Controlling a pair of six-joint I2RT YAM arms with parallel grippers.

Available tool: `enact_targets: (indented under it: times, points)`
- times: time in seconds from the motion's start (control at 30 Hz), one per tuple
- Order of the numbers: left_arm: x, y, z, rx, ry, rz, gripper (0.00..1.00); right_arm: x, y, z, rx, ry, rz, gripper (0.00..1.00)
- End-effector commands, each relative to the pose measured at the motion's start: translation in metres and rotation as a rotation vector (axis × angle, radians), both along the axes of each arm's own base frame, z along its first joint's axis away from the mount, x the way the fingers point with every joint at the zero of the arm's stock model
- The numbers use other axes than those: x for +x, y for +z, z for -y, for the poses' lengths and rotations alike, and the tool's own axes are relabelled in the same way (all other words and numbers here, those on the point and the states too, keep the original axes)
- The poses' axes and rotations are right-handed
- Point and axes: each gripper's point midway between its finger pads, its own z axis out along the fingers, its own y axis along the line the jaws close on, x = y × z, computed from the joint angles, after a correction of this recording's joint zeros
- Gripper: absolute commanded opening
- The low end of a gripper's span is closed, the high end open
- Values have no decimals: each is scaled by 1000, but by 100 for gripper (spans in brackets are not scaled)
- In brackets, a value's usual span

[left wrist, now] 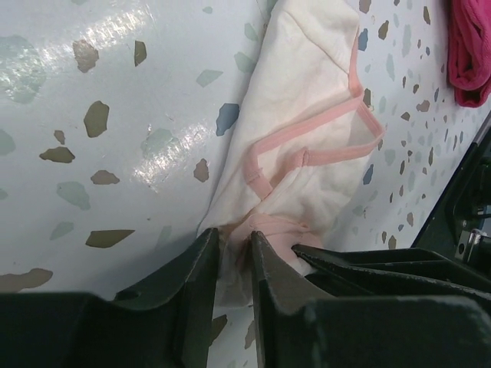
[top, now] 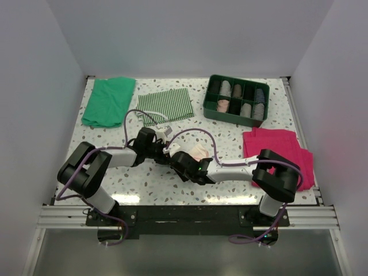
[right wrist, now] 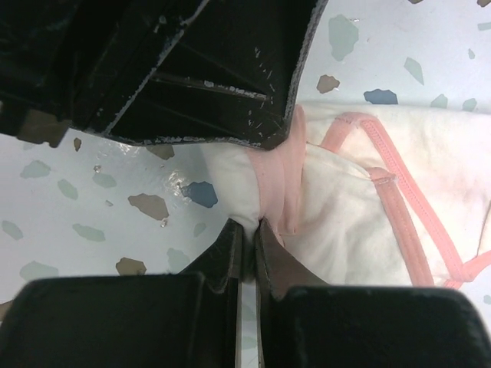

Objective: Roll the underwear
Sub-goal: Roll the underwear to the center of the board.

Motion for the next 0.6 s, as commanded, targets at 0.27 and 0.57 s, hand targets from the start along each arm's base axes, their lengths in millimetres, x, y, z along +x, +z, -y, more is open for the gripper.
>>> enact_targets:
  times: [0.27, 0.57]
  points:
    - [44, 58, -24, 82, 214, 138, 64, -39, -4, 7, 88, -8, -160, 0]
    - [42, 59, -46, 120, 298, 146, 68, -48, 10, 16, 253, -104, -176, 0]
